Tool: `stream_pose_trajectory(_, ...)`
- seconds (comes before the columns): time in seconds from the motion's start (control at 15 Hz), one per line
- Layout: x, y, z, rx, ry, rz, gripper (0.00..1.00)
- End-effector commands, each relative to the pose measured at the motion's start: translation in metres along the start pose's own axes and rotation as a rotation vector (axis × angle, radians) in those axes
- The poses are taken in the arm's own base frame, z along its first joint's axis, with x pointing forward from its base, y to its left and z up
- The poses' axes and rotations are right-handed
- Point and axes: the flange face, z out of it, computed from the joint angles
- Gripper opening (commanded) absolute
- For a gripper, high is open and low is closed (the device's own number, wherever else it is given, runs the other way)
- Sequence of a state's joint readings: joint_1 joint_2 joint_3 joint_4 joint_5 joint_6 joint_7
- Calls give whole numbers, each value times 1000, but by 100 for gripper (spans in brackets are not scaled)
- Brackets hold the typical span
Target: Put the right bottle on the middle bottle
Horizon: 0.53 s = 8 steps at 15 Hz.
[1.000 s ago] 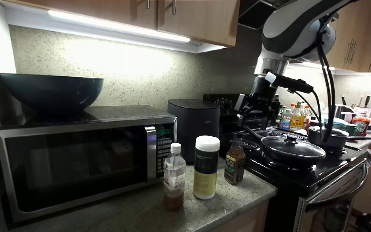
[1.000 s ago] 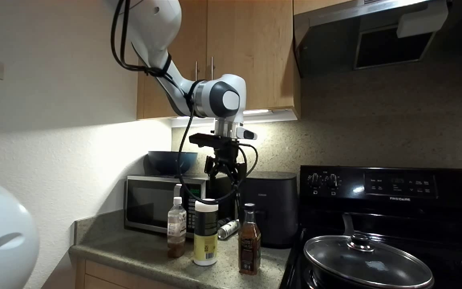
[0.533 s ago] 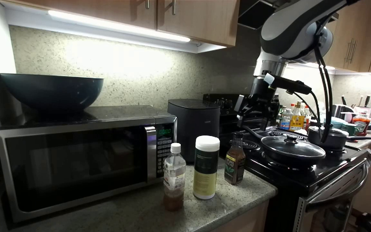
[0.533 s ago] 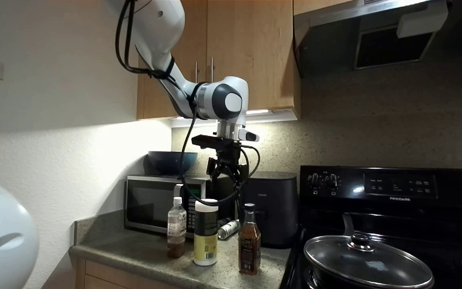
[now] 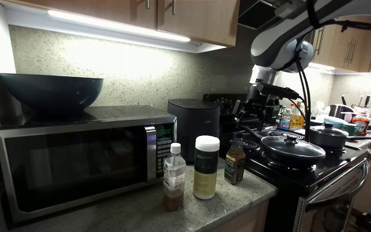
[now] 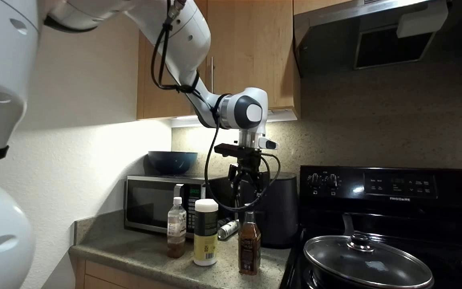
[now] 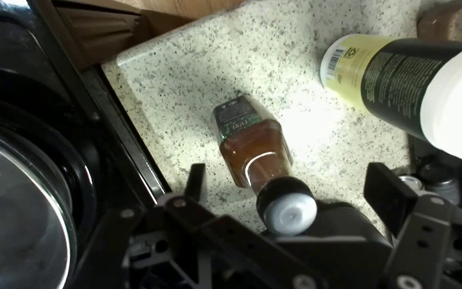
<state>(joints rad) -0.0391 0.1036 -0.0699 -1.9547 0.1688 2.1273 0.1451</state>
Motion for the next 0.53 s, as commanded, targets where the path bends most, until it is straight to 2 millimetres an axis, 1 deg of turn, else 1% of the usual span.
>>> stream_pose_trajectory(0.0,6,-2,1,-1,-1,-2,100)
stream_pose_trajectory(0.2,12,-5,4,-2,0,-5,100)
stream_pose_trajectory(0.27,16,-1,8,-22,-24,-66,100)
stream_pose_trajectory(0.47,26,8,18,-34,-106,-149,100)
